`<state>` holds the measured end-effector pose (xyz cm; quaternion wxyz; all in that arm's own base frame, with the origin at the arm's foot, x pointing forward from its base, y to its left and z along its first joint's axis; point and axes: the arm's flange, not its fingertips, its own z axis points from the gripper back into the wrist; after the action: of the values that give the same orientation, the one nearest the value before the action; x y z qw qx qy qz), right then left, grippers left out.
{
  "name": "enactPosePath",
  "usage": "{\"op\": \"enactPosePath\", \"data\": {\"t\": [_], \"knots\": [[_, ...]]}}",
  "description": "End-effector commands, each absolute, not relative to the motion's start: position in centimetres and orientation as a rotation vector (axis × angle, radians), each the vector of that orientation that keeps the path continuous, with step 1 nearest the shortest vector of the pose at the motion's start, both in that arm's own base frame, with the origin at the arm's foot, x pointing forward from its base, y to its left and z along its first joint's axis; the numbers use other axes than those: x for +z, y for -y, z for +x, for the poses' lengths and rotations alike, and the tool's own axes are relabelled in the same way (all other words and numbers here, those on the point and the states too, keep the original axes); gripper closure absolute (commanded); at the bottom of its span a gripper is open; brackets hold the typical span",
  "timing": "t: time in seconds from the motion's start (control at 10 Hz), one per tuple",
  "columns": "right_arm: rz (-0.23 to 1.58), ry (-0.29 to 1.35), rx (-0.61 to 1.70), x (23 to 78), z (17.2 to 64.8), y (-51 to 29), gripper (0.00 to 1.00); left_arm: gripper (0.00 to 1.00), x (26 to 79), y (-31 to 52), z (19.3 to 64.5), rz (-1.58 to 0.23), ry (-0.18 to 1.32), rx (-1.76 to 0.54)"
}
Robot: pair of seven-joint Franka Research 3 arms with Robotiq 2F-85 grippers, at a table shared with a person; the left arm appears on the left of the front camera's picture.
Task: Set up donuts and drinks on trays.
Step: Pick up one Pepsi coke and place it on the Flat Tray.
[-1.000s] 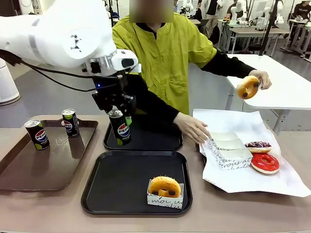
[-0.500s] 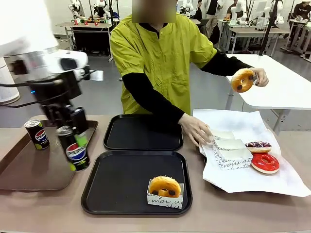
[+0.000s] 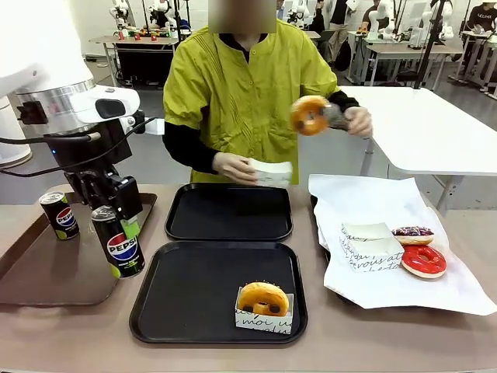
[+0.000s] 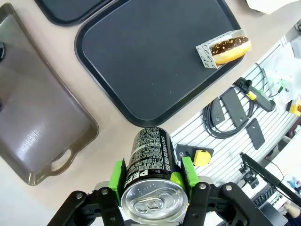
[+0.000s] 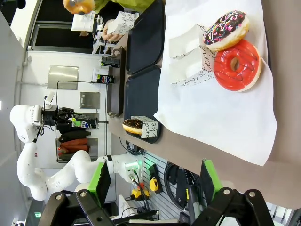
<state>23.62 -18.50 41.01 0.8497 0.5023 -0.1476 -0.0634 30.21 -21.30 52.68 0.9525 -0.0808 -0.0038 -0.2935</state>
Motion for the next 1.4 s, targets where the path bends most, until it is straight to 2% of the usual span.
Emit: {"op": "enactPosePath", "data": {"t": [0.0,0.6,1.3], "knots": [[1.077,0.332,-0.119,40.9,23.8,18.5,0.00,0.42,53.3,21.4,30.4,-0.163,0.026,-0.593],[1.077,0.332,-0.119,40.9,23.8,18.5,0.00,0.42,48.7,26.9,34.3,-0.086,0.066,-0.534],[1.077,0.332,-0.119,40.9,23.8,18.5,0.00,0.42,41.9,31.0,40.3,-0.048,0.002,-0.496]]}}
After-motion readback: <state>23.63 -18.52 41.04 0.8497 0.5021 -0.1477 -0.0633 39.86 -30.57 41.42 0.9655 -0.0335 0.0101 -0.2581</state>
